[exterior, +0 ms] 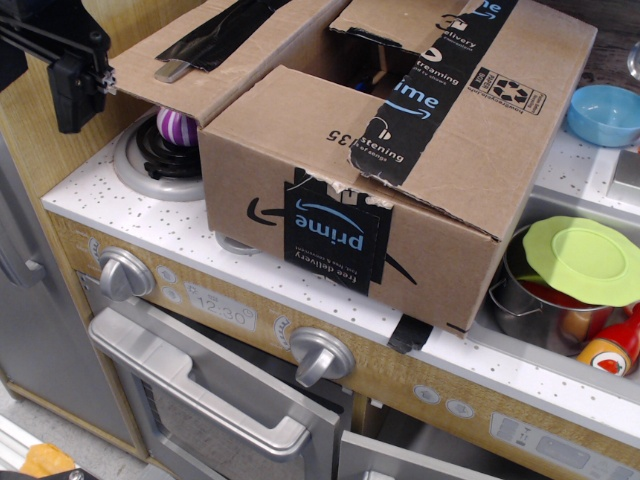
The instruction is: Close large4fbox flaps
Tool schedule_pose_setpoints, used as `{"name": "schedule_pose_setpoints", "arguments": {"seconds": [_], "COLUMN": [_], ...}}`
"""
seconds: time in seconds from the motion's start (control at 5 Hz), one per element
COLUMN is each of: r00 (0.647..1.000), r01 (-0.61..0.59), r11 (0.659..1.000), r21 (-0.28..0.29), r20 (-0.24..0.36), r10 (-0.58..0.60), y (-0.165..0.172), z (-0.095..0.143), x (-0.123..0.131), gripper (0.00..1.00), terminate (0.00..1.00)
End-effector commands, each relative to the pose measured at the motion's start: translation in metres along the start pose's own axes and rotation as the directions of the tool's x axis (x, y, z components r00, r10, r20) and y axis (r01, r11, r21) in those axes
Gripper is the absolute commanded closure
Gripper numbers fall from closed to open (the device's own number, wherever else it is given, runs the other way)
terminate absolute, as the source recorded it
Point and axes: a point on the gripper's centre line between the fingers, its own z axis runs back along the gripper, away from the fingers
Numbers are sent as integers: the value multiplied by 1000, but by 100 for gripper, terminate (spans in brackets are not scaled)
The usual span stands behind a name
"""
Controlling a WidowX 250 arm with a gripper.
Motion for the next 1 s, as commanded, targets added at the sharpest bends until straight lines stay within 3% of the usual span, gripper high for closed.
{"name": "schedule_pose_setpoints", "arguments": {"seconds": [0.0, 0.4, 0.8], "r00": [1000, 997, 980], "r01": [0, -34, -54], "r11": [1000, 997, 992], "r21": [0, -69, -117], "r20": [0, 63, 185], "r10": [0, 38, 75], "y": [0, 7, 9], "z": [0, -40, -77], "x": [0, 1, 20], "gripper": [0, 0, 0], "terminate": [0, 0, 0]}}
